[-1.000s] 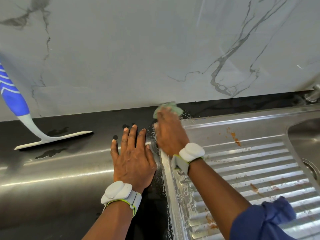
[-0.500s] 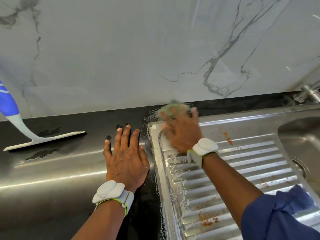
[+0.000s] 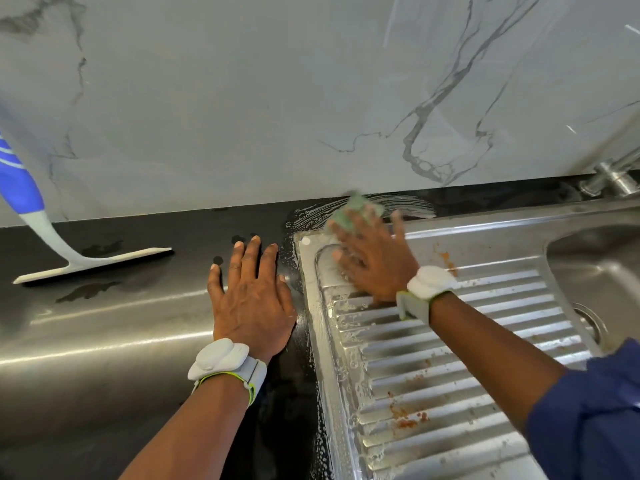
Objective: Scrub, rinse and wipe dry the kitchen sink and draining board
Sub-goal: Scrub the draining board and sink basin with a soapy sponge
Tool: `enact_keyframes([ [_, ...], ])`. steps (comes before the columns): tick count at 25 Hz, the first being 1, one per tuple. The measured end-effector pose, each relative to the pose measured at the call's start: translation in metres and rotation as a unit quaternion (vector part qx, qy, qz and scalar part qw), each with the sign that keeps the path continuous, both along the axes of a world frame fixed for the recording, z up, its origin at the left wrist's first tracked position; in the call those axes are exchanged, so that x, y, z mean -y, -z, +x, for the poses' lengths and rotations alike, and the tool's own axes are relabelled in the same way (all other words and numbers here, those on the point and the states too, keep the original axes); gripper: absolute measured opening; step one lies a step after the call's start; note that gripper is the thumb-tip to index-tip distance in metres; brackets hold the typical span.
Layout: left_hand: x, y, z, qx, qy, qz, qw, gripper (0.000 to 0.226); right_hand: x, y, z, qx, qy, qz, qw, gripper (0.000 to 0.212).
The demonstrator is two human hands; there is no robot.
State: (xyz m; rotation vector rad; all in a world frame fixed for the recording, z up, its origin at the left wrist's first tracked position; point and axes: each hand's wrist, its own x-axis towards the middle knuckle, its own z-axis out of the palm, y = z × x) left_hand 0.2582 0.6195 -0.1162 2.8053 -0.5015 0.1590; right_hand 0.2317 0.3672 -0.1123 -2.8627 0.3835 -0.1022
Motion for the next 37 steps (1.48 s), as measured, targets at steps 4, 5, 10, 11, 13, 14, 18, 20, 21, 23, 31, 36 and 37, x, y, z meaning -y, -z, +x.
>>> enact_keyframes([
  [4,-0.001,0.0,-0.001,0.001,-0.006,-0.003,1.0,0.056,0.067,-0.009,-0.003,-0.02,0.297,0.06,0.953,0.058],
  [5,-0.001,-0.001,-0.001,0.003,-0.005,-0.003,1.0,0.056,0.058,-0.014,-0.003,-0.035,0.306,0.062,0.949,0.059],
  [10,0.0,0.0,0.001,0.001,-0.006,-0.001,1.0,0.055,0.036,-0.005,-0.017,-0.052,0.005,-0.057,0.997,0.062],
  [11,0.0,0.001,0.0,-0.002,-0.001,0.0,1.0,0.054,0.058,-0.002,-0.014,-0.037,0.164,0.005,0.986,0.06],
  [13,0.001,0.002,0.0,0.005,-0.004,-0.006,1.0,0.054,0.058,-0.013,-0.005,-0.031,0.278,0.026,0.96,0.066],
  [14,0.0,0.001,0.0,0.004,-0.003,-0.006,1.0,0.055,0.036,-0.016,-0.002,-0.016,0.207,0.028,0.978,0.066],
  [18,-0.002,0.003,0.0,0.009,-0.005,-0.008,1.0,0.054,0.014,0.002,-0.024,-0.074,-0.063,-0.09,0.991,0.063],
  [20,0.0,0.002,0.001,0.007,-0.009,-0.01,1.0,0.054,0.011,-0.005,-0.031,-0.086,0.116,-0.047,0.988,0.06],
  [21,0.0,0.001,0.0,0.005,-0.009,-0.011,1.0,0.054,-0.005,-0.006,-0.036,-0.091,0.109,-0.044,0.989,0.062],
  [23,0.001,-0.001,0.0,0.008,-0.002,-0.008,1.0,0.054,-0.048,-0.001,-0.055,-0.096,-0.035,-0.082,0.991,0.066],
  [31,-0.001,-0.001,-0.001,-0.01,0.0,-0.013,1.0,0.054,-0.034,-0.011,-0.082,-0.136,0.08,-0.068,0.985,0.072],
  [36,-0.001,-0.002,-0.002,-0.009,-0.004,-0.018,1.0,0.053,-0.01,-0.007,-0.118,-0.1,0.087,-0.062,0.989,0.069],
  [37,-0.002,-0.002,-0.003,-0.009,-0.007,-0.018,1.0,0.052,0.007,-0.005,-0.112,-0.127,0.177,-0.049,0.975,0.074],
])
